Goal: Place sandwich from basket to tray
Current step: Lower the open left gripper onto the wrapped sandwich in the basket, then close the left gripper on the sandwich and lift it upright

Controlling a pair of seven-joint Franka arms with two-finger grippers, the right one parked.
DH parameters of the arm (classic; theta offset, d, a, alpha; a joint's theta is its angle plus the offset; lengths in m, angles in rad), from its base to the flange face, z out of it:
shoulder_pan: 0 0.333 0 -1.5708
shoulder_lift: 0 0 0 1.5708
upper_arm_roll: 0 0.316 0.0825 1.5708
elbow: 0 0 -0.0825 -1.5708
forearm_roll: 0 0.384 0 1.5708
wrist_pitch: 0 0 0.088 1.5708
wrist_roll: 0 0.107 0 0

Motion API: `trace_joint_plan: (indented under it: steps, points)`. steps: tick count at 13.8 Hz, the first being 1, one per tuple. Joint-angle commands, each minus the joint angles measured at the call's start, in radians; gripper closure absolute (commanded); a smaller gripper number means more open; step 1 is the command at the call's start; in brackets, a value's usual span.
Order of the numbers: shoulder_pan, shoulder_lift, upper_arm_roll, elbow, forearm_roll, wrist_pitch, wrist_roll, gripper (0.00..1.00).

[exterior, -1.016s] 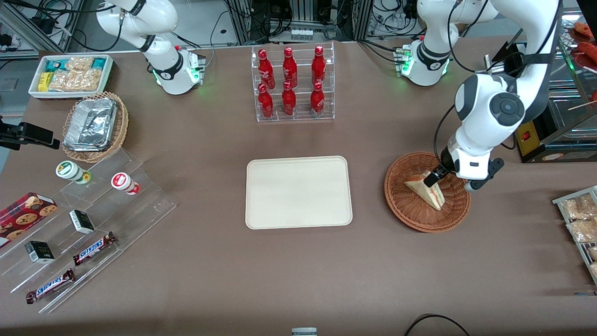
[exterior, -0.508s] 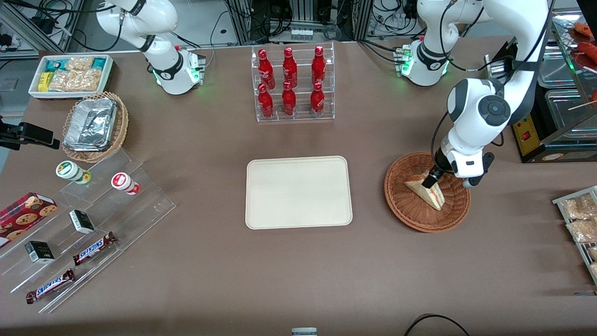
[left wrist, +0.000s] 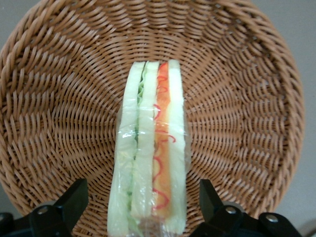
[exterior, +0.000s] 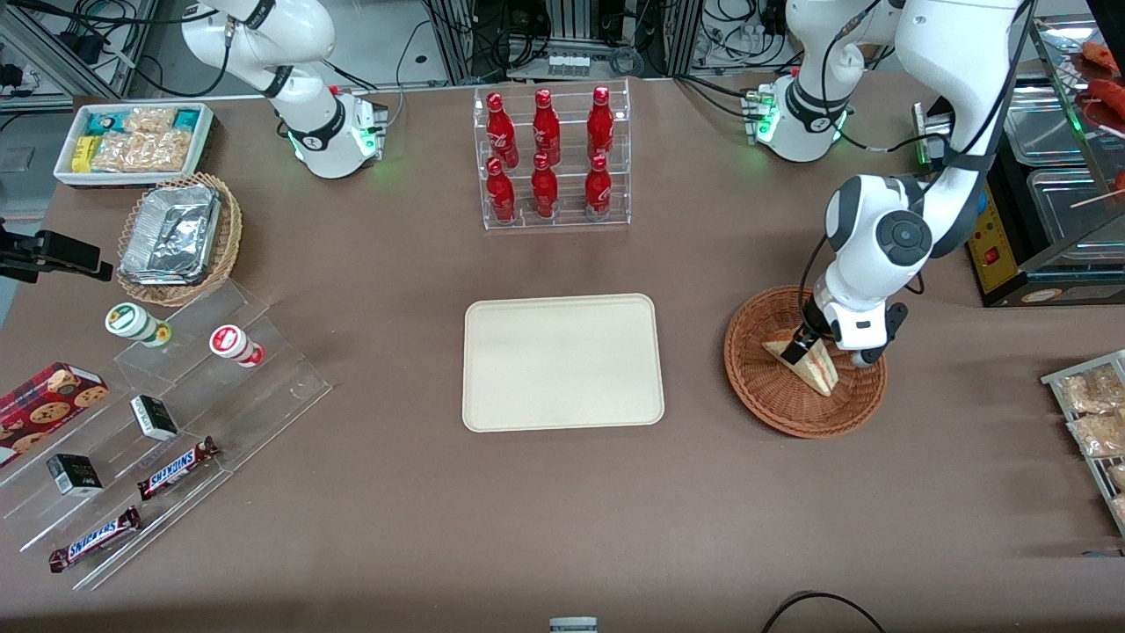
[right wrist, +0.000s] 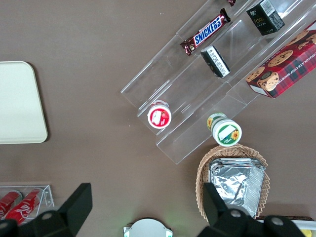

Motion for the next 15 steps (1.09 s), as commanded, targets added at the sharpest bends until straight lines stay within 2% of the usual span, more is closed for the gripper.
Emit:
trace_joint_plan:
  steps: [1, 2, 7, 11, 13, 15]
  points:
    - [-0.004, -0.006, -0.002, -0.002, -0.013, 0.007, -0.046, 0.89]
    - [-0.004, -0.009, -0.002, -0.001, -0.013, -0.009, -0.045, 1.00]
    - [-0.004, -0.059, -0.005, 0.086, -0.001, -0.175, -0.020, 1.00]
    - [-0.005, -0.032, -0.040, 0.335, -0.001, -0.476, 0.151, 1.00]
    - [-0.004, 0.006, -0.089, 0.410, 0.001, -0.545, 0.255, 1.00]
    - [-0.005, 0.042, -0.158, 0.429, 0.004, -0.543, 0.345, 1.00]
